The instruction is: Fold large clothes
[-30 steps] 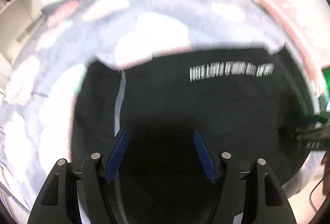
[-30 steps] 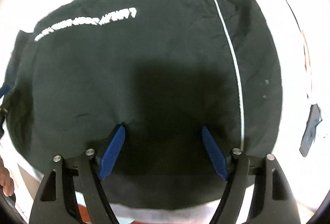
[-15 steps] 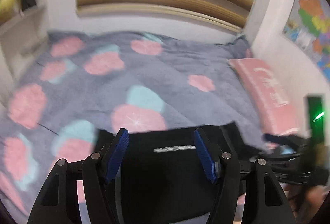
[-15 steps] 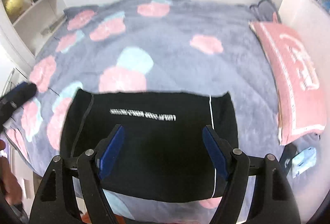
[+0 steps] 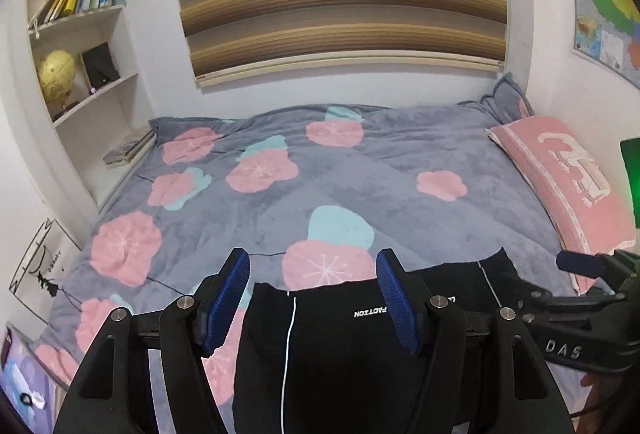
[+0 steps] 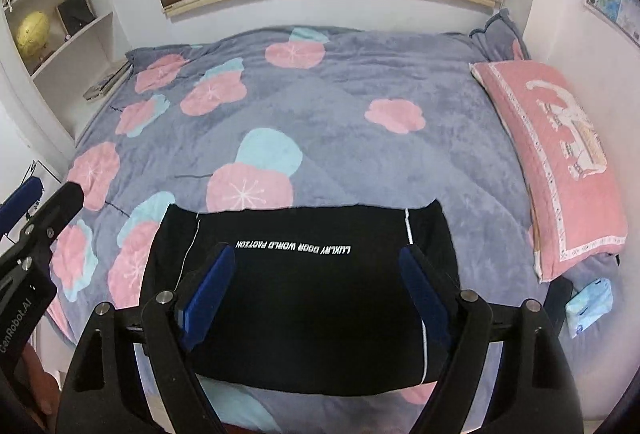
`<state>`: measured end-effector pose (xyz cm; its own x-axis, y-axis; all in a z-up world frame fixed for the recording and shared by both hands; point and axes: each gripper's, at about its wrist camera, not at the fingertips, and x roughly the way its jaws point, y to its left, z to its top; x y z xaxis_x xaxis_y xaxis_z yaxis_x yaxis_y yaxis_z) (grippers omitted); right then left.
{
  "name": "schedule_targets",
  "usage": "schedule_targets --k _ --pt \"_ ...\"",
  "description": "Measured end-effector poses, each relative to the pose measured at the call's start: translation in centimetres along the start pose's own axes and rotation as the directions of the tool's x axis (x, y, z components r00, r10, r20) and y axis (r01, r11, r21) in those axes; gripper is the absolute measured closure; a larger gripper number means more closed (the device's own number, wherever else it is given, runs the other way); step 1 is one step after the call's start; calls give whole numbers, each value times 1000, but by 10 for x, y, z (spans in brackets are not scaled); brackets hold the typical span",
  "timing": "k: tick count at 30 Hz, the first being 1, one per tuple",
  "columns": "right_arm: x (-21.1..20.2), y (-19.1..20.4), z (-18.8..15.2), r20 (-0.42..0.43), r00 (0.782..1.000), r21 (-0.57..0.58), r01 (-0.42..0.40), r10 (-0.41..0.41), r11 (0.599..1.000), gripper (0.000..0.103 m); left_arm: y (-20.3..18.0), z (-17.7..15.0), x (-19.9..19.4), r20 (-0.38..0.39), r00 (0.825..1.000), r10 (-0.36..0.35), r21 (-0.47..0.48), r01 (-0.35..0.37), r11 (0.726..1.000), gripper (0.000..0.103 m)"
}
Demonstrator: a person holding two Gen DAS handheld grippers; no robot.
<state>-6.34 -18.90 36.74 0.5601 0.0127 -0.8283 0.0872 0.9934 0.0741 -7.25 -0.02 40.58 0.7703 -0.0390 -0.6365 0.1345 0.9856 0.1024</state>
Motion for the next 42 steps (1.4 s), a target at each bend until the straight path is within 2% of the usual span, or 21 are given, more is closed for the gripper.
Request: schedule_targets --k 4,10,26,39,42 --pt "12 3 -4 -37 999 3 -12 12 1000 17 1 -7 6 -26 1000 -14 0 14 1000 36" --pt "9 5 -8 -27 1000 -22 4 -5 1000 17 6 -11 15 -49 999 -17 -25 16 1000 36" --pt "21 -6 -17 -91 996 -5 -16 16 1000 17 5 -16 37 -123 991 -60 -29 57 998 36" --pt "31 -11 -16 -111 994 -6 -12 12 1000 17 -7 -16 46 -131 990 -53 16 55 998 36" --pt "32 -12 -16 -113 994 -6 -11 10 1000 17 -10 -16 47 -128 991 -26 26 30 999 36"
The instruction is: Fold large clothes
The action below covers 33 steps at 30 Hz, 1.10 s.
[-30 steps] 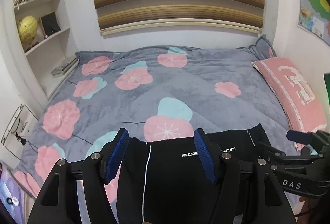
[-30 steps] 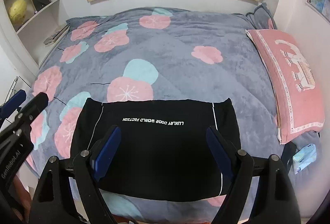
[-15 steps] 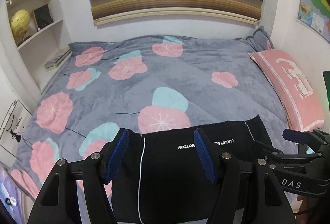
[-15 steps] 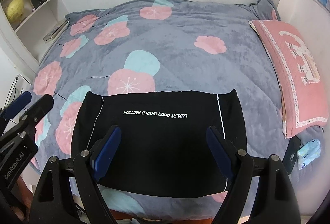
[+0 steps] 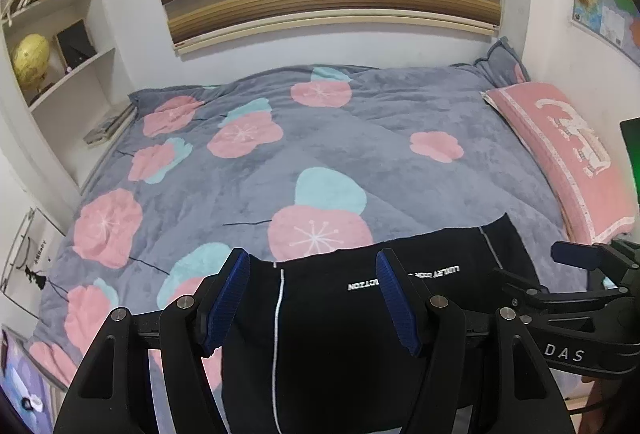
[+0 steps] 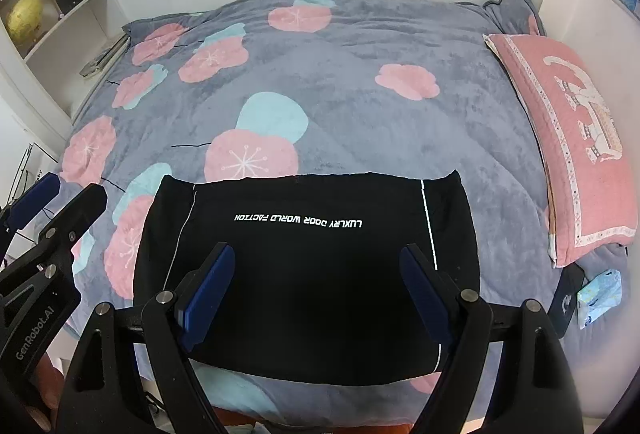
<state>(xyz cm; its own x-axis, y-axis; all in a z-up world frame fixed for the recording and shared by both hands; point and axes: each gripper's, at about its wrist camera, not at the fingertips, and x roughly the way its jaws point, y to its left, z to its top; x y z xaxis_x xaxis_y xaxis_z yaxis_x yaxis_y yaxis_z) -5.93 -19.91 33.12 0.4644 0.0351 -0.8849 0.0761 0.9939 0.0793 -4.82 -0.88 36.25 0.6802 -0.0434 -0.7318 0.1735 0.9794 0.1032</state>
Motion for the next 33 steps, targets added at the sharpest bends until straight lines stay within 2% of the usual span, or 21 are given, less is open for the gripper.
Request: schedule_targets --k 4,33 --pt "2 1 0 -7 1000 -8 -6 6 1000 17 1 -1 1 -3 1000 25 -5 -25 1000 36" --pt "15 5 -11 -50 999 -28 -23 22 999 17 15 -10 10 -47 998 34 -33 -35 999 36"
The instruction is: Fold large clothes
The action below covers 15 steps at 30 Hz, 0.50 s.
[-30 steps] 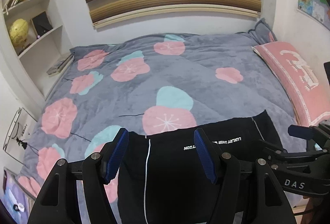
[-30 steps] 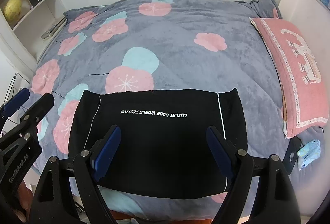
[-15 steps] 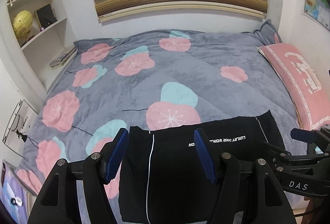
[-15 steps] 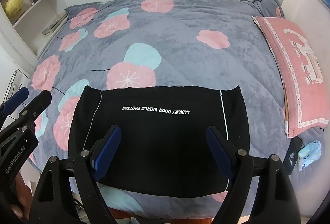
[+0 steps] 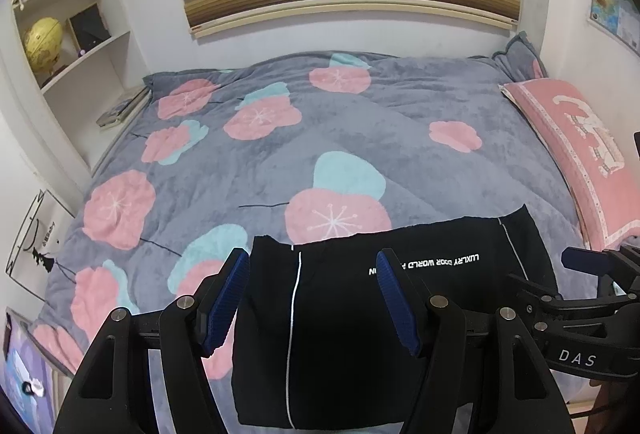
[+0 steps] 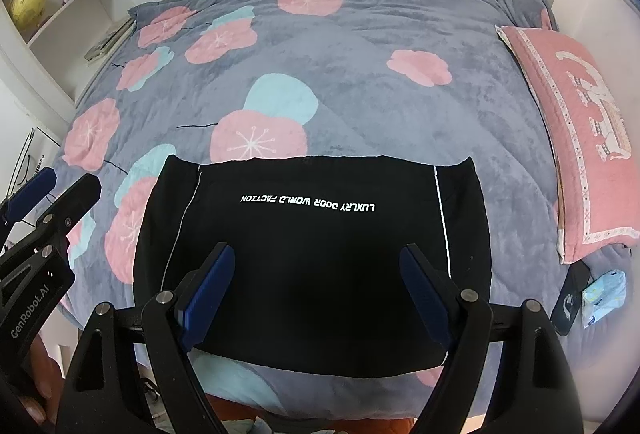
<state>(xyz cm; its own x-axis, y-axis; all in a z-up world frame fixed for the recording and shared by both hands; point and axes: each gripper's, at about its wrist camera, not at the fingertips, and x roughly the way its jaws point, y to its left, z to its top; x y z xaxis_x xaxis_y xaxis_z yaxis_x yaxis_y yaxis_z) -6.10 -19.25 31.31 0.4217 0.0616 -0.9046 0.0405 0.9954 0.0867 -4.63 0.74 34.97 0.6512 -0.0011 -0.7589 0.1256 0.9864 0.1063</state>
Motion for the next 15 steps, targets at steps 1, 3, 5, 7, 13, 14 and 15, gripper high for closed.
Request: schedule_targets --k 1,3,5,7,13,14,15 --pt "0 0 0 -1 1000 -1 -1 1 1000 17 0 -1 0 -2 1000 0 1 0 1000 36" --pt "1 0 -1 -3 1000 -2 0 0 1000 17 0 -1 2 -5 1000 2 2 -2 1000 36" --pt "2 -1 -2 -6 1000 1 -1 1 1000 17 0 -3 3 -12 1000 2 3 -2 1000 36" --pt "4 -1 -3 -10 1000 3 -2 2 1000 17 -1 -4 4 -15 1000 2 4 -1 1000 36" --pt "8 -3 -3 -21 1000 7 -9 9 1000 17 -1 -4 7 -22 1000 10 11 -10 1000 36" --pt "9 -3 -3 -23 1000 7 -9 9 1000 17 -1 -4 8 -24 1000 12 13 -11 1000 36" --pt "9 -3 -2 -25 1000 7 -10 10 1000 17 -1 -3 9 -27 1000 14 18 -14 1000 36"
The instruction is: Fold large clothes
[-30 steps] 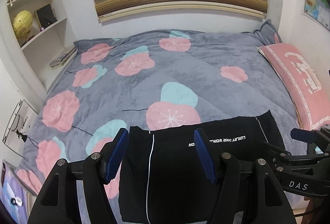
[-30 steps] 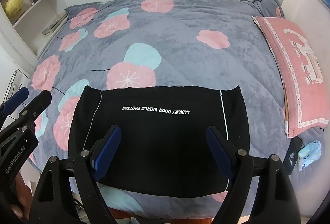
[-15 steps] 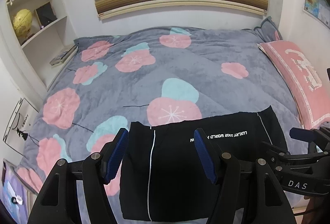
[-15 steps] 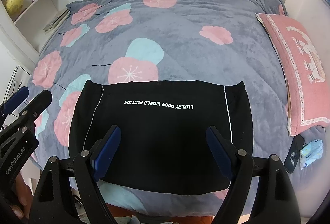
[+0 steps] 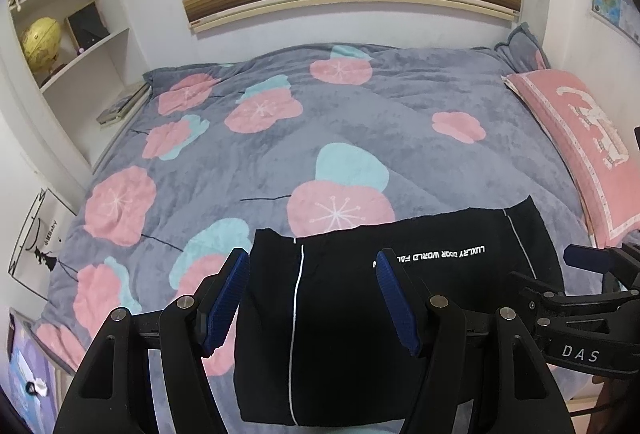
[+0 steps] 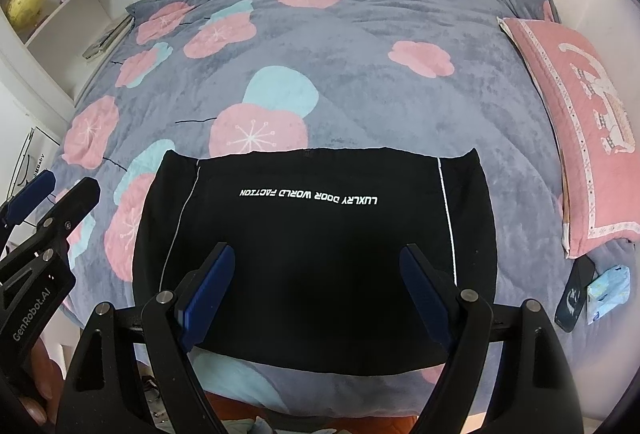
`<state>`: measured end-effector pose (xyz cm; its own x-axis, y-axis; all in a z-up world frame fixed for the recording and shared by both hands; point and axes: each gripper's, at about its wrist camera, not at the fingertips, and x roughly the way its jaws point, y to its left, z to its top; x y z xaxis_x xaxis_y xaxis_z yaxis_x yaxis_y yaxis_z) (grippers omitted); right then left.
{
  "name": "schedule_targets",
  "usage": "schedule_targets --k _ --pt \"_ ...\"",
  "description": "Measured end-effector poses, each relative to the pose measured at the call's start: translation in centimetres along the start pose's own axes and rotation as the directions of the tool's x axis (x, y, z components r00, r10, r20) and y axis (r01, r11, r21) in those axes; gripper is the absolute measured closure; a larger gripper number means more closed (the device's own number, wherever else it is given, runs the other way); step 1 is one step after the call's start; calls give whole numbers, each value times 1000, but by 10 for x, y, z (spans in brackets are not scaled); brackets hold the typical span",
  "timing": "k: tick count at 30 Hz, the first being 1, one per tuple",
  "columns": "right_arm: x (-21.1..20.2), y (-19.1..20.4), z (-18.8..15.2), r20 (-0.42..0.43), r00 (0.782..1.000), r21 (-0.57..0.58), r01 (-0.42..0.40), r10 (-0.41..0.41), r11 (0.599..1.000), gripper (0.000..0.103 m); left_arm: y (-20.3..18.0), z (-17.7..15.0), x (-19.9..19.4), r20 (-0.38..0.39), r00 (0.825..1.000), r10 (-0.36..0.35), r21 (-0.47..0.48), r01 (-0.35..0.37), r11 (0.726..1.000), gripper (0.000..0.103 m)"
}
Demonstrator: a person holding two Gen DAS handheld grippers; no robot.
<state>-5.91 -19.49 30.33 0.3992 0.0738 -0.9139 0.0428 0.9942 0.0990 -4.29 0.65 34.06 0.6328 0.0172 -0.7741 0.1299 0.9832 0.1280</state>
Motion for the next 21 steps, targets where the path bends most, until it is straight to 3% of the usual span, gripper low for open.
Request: schedule_targets --k 13,18,21 --pt "7 1 3 -15 1000 1 -2 2 1000 17 1 1 5 -12 1000 3 2 -3 1000 36" --pt "12 1 4 -24 1000 -4 0 0 1000 17 6 0 9 -2 999 35 -22 -35 999 36" --pt "15 0 3 -30 1000 -2 4 -4 1000 17 15 0 15 -21 1000 0 -54 -1 999 36"
